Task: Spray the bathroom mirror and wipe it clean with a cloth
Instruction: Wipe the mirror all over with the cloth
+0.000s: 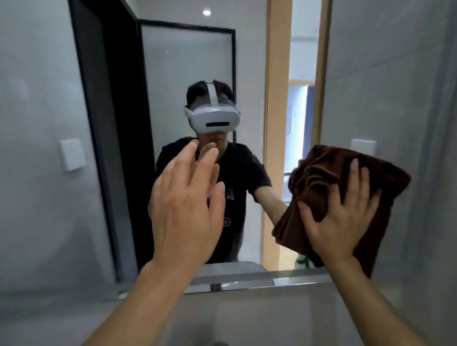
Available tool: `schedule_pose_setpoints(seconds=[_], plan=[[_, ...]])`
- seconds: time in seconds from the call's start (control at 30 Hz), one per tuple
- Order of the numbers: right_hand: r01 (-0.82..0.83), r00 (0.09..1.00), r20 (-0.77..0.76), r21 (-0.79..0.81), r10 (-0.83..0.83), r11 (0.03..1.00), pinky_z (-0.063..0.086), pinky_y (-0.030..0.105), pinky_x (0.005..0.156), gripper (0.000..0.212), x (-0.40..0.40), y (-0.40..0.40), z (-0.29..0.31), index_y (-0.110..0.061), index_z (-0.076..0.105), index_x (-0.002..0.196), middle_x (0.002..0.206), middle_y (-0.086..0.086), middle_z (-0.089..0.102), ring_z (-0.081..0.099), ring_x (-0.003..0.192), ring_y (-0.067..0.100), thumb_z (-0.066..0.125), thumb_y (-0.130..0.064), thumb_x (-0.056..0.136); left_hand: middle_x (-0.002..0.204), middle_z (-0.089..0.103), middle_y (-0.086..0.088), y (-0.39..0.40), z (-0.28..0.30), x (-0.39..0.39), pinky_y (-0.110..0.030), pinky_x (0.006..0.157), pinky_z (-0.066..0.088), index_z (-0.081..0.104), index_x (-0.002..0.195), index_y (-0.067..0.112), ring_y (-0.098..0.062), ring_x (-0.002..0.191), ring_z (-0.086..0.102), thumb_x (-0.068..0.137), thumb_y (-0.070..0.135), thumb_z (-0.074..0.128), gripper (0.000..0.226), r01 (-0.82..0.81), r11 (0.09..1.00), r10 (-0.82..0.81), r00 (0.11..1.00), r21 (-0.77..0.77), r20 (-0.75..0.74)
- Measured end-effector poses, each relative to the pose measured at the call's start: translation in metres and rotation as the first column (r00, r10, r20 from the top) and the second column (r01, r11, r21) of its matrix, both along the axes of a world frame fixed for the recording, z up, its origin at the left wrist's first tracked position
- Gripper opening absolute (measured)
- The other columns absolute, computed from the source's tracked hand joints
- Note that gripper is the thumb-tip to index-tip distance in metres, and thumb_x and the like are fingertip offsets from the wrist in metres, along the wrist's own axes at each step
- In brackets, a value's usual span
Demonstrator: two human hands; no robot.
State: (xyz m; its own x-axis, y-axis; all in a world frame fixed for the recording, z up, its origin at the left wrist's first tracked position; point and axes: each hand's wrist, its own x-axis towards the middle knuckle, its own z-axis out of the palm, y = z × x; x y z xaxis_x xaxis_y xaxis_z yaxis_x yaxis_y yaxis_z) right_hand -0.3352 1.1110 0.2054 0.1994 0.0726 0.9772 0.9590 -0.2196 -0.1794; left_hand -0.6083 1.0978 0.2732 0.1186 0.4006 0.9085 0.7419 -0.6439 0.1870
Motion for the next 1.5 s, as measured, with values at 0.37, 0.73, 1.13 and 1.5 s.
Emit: schedule_pose_setpoints(seconds=[0.37, 0.73, 1.13, 1.5], plan=[[-0.285, 0.909, 0.273, -0.139, 0.313, 0.948, 0.009, 0.062, 0.121, 0.067, -0.305, 0.062, 0.033, -0.033, 0.035, 0.155, 0.165, 0.006, 0.025, 0.023, 0.152, 0.030, 0.046, -0.062, 0.095, 0.151, 0.044, -0.012, 0.019, -0.007, -0.187, -0.050, 0.112, 0.035, 0.050, 0.142, 0.017, -0.031, 0.139, 0.041, 0.098, 0.024, 0.050, 0.045, -0.321, 0.946, 0.312, 0.938, 0.038, 0.152], [-0.514, 0.621, 0.453, -0.380, 0.640, 0.769, 0.000, 0.048, 0.123, 0.063, -0.483, 0.119, -0.035, -0.017, 0.044, 0.151, 0.160, 0.005, 0.037, 0.026, 0.147, 0.026, 0.062, -0.037, 0.095, 0.145, 0.049, -0.019, 0.018, -0.035, -0.305, -0.049, 0.111, 0.035, 0.056, 0.136, 0.008, -0.037, 0.134, 0.046, 0.098, 0.020, 0.050, 0.040, -0.469, 0.881, 0.450, 0.872, 0.066, 0.190], [-0.362, 0.519, 0.632, -0.447, 0.575, 0.818, -0.009, 0.049, 0.124, 0.083, -0.359, 0.102, -0.078, -0.018, 0.040, 0.142, 0.147, 0.005, 0.050, 0.031, 0.140, 0.028, 0.082, -0.048, 0.077, 0.153, 0.041, -0.010, 0.040, -0.049, -0.211, -0.048, 0.115, 0.030, 0.049, 0.144, 0.018, -0.029, 0.142, 0.037, 0.101, 0.028, 0.045, 0.044, -0.353, 0.935, 0.354, 0.929, -0.032, 0.110], [-0.125, 0.690, 0.628, -0.386, 0.360, 0.914, 0.022, 0.049, 0.117, 0.064, -0.161, 0.032, -0.086, -0.039, 0.037, 0.153, 0.163, -0.006, 0.030, 0.039, 0.143, 0.018, 0.045, -0.067, 0.096, 0.156, 0.038, -0.009, 0.020, -0.038, -0.077, -0.052, 0.112, 0.033, 0.050, 0.144, 0.018, -0.029, 0.144, 0.035, 0.100, 0.025, 0.049, 0.044, -0.160, 0.986, 0.160, 0.987, 0.047, 0.021]])
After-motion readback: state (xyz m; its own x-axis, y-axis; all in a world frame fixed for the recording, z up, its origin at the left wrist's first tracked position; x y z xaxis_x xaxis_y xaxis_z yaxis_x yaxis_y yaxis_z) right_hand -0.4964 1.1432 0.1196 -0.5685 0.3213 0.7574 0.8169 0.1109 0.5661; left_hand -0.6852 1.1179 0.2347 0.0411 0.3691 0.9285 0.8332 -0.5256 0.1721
